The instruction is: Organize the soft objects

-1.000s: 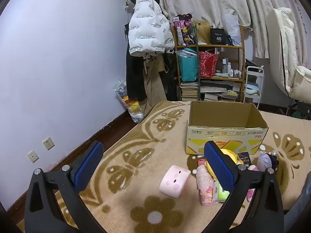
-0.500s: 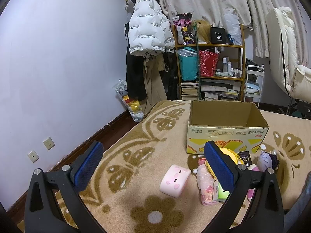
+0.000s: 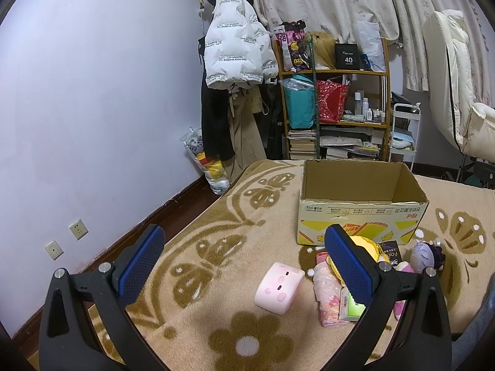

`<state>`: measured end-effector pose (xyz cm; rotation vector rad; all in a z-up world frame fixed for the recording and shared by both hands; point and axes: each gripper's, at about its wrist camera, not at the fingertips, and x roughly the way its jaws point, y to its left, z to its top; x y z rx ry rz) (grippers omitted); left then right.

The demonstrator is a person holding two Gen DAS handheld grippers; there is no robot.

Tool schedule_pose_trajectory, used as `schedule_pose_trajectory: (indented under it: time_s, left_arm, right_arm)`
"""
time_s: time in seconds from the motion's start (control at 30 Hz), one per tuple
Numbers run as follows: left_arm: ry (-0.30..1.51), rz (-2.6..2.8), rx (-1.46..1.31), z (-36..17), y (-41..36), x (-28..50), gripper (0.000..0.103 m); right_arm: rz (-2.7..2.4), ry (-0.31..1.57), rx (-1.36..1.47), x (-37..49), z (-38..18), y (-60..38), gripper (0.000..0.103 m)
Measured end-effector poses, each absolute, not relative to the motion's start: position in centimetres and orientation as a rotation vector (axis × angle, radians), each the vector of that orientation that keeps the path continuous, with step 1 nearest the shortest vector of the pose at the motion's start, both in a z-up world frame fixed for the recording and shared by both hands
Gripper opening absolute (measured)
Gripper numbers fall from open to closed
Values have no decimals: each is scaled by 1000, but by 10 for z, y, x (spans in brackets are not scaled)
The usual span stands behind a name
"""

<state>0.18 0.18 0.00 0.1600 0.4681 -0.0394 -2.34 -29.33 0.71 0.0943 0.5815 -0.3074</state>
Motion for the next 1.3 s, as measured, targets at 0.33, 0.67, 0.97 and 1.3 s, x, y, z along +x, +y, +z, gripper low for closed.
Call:
schedule_pose_trajectory:
  time_s: [0.33, 0.67, 0.97, 1.3]
  left_arm:
    - [469, -39, 161, 0, 2, 2, 102]
    - [468, -39, 163, 0, 2, 2, 102]
    - [469, -38, 163, 0, 2, 2, 102]
    - [470, -38, 164, -1, 2, 2, 102]
  right_arm:
    - [-307, 584, 95, -23, 2, -294, 103]
    - [-305, 584, 83, -24, -16, -290, 103]
    - [-308, 589, 89, -29, -18, -289, 103]
    - [-308, 591, 91, -29, -15, -289, 103]
